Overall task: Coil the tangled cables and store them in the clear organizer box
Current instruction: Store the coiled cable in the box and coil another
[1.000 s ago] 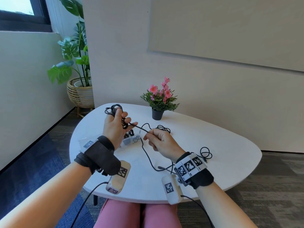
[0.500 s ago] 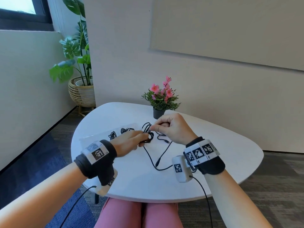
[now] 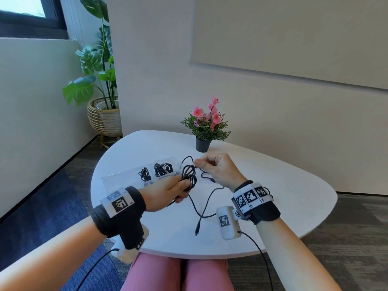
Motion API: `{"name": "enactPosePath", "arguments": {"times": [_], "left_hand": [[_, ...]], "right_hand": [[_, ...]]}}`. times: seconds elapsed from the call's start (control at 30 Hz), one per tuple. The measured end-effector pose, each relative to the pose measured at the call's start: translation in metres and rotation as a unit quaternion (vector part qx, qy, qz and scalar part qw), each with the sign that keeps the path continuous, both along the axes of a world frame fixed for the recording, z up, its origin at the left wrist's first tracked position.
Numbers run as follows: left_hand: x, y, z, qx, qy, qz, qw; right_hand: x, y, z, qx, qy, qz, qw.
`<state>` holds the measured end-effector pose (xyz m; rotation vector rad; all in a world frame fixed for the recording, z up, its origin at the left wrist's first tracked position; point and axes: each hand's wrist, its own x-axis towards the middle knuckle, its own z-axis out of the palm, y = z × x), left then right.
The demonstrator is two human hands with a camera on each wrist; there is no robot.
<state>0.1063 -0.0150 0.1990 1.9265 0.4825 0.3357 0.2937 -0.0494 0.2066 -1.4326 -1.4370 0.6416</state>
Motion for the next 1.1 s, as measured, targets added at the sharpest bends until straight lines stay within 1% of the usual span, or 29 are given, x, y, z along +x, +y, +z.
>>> {"name": "enactPosePath", "arguments": {"times": [0.07,0.1,0.13,0.2,0.23,0.27,0.3,0.37,0.47,0.5,0.53,0.6,0.63,0.7,0.77,0.9,1.03,1.1], "left_hand": [[0.001,0.001,0.000,-0.069,-0.064,0.003,0.996],[0.003,0.002,0.001,-0.115,-0.105,0.019,0.988],[0.005,0.004,0.003,-0.168,-0.151,0.043,0.973],[0.009,0.010,0.006,-0.260,-0.231,0.092,0.933],[0.010,0.013,0.008,-0.283,-0.255,0.106,0.918],[0.011,0.016,0.009,-0.289,-0.266,0.116,0.912],[0.012,0.017,0.009,-0.281,-0.266,0.123,0.914],[0.012,0.018,0.008,-0.254,-0.248,0.129,0.926],[0.012,0.014,0.004,-0.240,-0.220,0.108,0.939],[0.013,0.013,0.002,-0.213,-0.204,0.097,0.951],[0.013,0.012,0.000,-0.166,-0.180,0.090,0.965],[0.014,0.010,-0.001,-0.063,-0.123,0.077,0.987],[0.014,0.009,-0.001,-0.032,-0.101,0.069,0.992],[0.012,0.009,-0.001,-0.007,-0.084,0.049,0.995],[0.010,0.009,-0.002,-0.014,-0.080,0.038,0.996],[0.008,0.007,-0.002,-0.098,-0.084,0.022,0.991],[0.009,0.008,0.003,-0.135,-0.084,-0.010,0.987],[0.008,0.010,0.000,-0.181,-0.104,-0.016,0.978]], "right_hand": [[0.004,0.001,-0.004,0.021,0.035,-0.039,0.998],[0.006,0.002,-0.007,0.029,0.044,-0.049,0.997],[0.004,0.000,-0.008,0.030,0.049,-0.053,0.997],[-0.003,-0.002,-0.014,0.019,0.040,-0.049,0.998],[-0.008,-0.003,-0.016,0.015,0.034,-0.040,0.999],[-0.012,-0.005,-0.018,0.016,0.030,-0.035,0.999],[-0.017,-0.006,-0.019,0.021,0.031,-0.036,0.999],[-0.021,-0.007,-0.018,0.031,0.063,-0.048,0.996],[-0.026,-0.010,-0.008,0.036,0.115,-0.037,0.992],[-0.027,-0.010,-0.006,0.043,0.111,-0.030,0.992],[-0.030,-0.010,-0.004,0.059,0.099,-0.025,0.993],[-0.034,-0.009,-0.001,0.102,0.055,-0.046,0.992],[-0.034,-0.008,0.001,0.121,0.028,-0.068,0.990],[-0.030,-0.007,0.003,0.127,0.001,-0.089,0.988],[-0.026,-0.007,0.006,0.118,-0.013,-0.087,0.989],[-0.025,-0.008,0.009,0.105,-0.032,-0.070,0.991],[-0.028,-0.005,0.011,0.104,-0.014,-0.058,0.993],[-0.026,-0.003,0.013,0.089,0.031,-0.056,0.994]]}}
